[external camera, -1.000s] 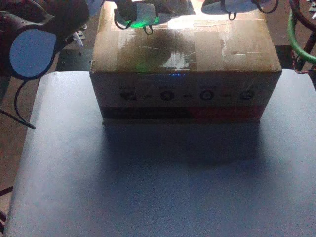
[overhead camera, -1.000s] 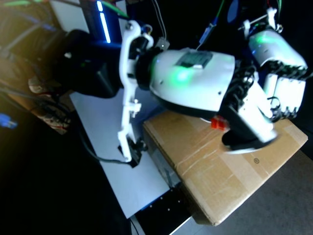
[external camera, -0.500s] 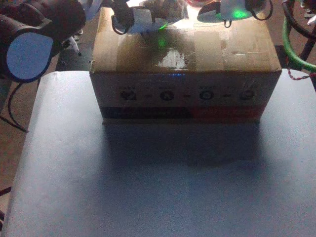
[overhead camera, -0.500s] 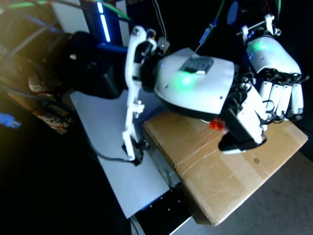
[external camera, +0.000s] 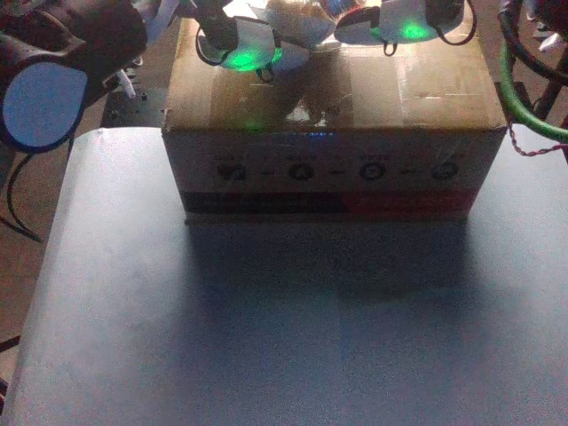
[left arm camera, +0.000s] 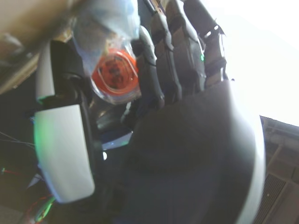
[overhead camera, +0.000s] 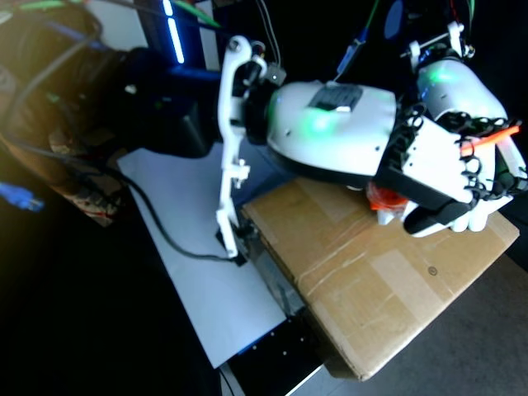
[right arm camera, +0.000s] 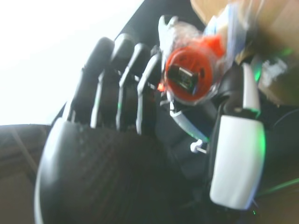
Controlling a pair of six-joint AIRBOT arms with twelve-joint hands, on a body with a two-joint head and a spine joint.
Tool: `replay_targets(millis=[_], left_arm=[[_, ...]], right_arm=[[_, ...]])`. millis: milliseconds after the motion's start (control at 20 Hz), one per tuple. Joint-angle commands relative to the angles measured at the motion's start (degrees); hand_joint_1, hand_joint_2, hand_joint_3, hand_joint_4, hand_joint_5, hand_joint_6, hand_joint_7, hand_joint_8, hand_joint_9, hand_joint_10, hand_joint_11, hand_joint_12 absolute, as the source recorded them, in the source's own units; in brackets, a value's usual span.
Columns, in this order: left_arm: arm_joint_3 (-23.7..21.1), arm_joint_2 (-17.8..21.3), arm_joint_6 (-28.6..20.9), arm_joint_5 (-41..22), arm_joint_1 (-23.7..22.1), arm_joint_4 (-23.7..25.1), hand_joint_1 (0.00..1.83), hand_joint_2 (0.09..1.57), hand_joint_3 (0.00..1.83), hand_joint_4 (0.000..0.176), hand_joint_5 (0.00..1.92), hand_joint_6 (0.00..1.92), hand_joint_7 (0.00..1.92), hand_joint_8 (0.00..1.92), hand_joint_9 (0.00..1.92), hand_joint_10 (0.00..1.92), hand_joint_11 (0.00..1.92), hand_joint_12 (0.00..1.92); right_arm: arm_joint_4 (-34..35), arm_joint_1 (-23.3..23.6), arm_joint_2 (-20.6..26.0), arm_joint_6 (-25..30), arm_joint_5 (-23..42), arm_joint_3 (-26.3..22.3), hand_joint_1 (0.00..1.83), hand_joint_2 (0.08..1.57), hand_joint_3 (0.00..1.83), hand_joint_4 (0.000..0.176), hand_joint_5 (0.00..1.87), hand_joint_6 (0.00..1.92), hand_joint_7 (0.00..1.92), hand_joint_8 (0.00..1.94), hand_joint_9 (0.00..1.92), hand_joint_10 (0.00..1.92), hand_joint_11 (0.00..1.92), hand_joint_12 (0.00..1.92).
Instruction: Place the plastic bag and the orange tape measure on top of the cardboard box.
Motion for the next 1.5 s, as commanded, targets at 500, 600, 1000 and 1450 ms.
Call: replay_targets(millis=[500, 600, 1000, 1450], left_arm=[[-3.3, 4.8, -0.2, 8.9, 0.0, 1.4, 0.82, 0.95, 0.0, 0.0, 0.54, 0.01, 0.45, 0.0, 0.11, 0.79, 0.0, 1.56], [-3.6, 5.1, -0.2, 9.2, 0.0, 1.4, 0.82, 0.93, 0.0, 0.0, 0.52, 0.0, 0.44, 0.0, 0.05, 0.87, 0.0, 1.57], [-8.0, 9.4, 0.1, 15.4, -1.2, 1.4, 0.75, 0.96, 0.0, 0.0, 0.37, 0.0, 0.31, 0.0, 0.09, 0.52, 0.0, 1.34], [-20.0, 21.2, 6.8, 34.0, -3.8, 1.4, 0.77, 0.95, 0.0, 0.0, 0.5, 0.09, 0.51, 0.08, 0.18, 0.87, 0.0, 1.69]], right_arm=[[-2.0, 0.4, 5.0, -0.1, -10.7, -4.4, 0.57, 0.9, 0.0, 0.0, 0.13, 0.42, 0.23, 0.29, 0.03, 0.97, 0.0, 1.72], [-2.0, 0.4, 5.2, -0.1, -11.0, -4.6, 0.58, 0.92, 0.01, 0.0, 0.12, 0.33, 0.22, 0.23, 0.0, 0.93, 0.0, 1.7], [-2.0, 0.3, 10.4, 0.0, -18.2, -8.9, 0.52, 0.95, 0.0, 0.0, 0.06, 0.06, 0.07, 0.0, 0.0, 0.27, 0.0, 1.23], [-2.0, -2.1, 20.2, 0.0, -37.1, -17.3, 0.76, 1.32, 0.01, 0.0, 0.0, 0.62, 0.09, 0.91, 0.0, 1.34, 0.01, 1.92]])
